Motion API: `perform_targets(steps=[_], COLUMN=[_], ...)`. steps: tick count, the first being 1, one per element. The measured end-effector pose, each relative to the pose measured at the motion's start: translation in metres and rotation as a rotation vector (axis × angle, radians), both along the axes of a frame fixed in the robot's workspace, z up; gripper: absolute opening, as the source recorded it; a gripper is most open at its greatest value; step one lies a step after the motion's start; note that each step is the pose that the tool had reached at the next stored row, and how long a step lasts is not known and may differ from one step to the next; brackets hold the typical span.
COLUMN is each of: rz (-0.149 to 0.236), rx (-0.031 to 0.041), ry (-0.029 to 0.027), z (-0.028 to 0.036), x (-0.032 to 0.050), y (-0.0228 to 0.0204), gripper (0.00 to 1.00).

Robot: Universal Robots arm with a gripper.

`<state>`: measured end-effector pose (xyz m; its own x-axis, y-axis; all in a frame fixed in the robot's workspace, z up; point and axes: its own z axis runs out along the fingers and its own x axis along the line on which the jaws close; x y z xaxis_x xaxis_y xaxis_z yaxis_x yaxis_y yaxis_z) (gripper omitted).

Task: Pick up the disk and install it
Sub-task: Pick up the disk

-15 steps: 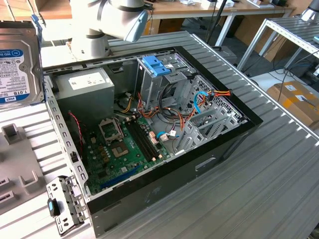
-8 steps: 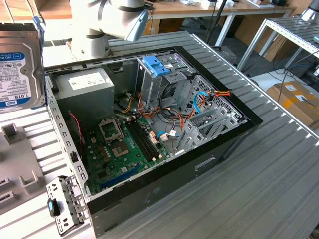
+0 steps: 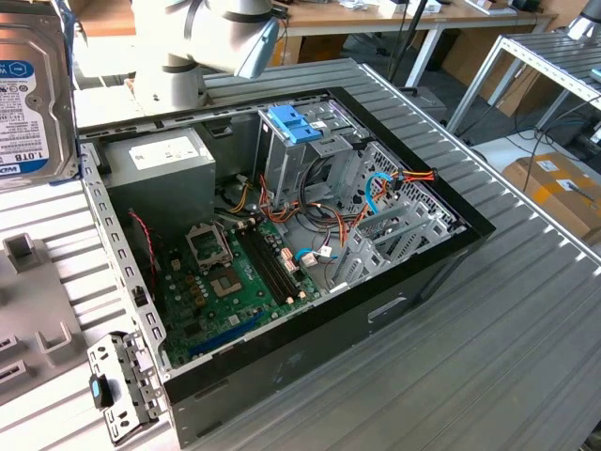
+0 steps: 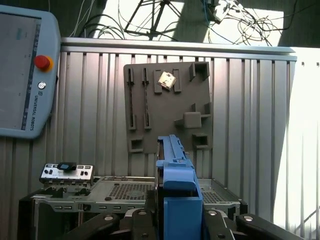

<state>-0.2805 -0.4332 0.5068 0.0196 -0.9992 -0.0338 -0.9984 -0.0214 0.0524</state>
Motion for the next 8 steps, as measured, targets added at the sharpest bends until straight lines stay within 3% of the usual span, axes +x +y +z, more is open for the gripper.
perform_targets(steps=[8], rz=[0.0], rx=[0.0], ry=[0.0], z=[0.0], x=[0.0], y=[-0.0001], gripper=[0.36])
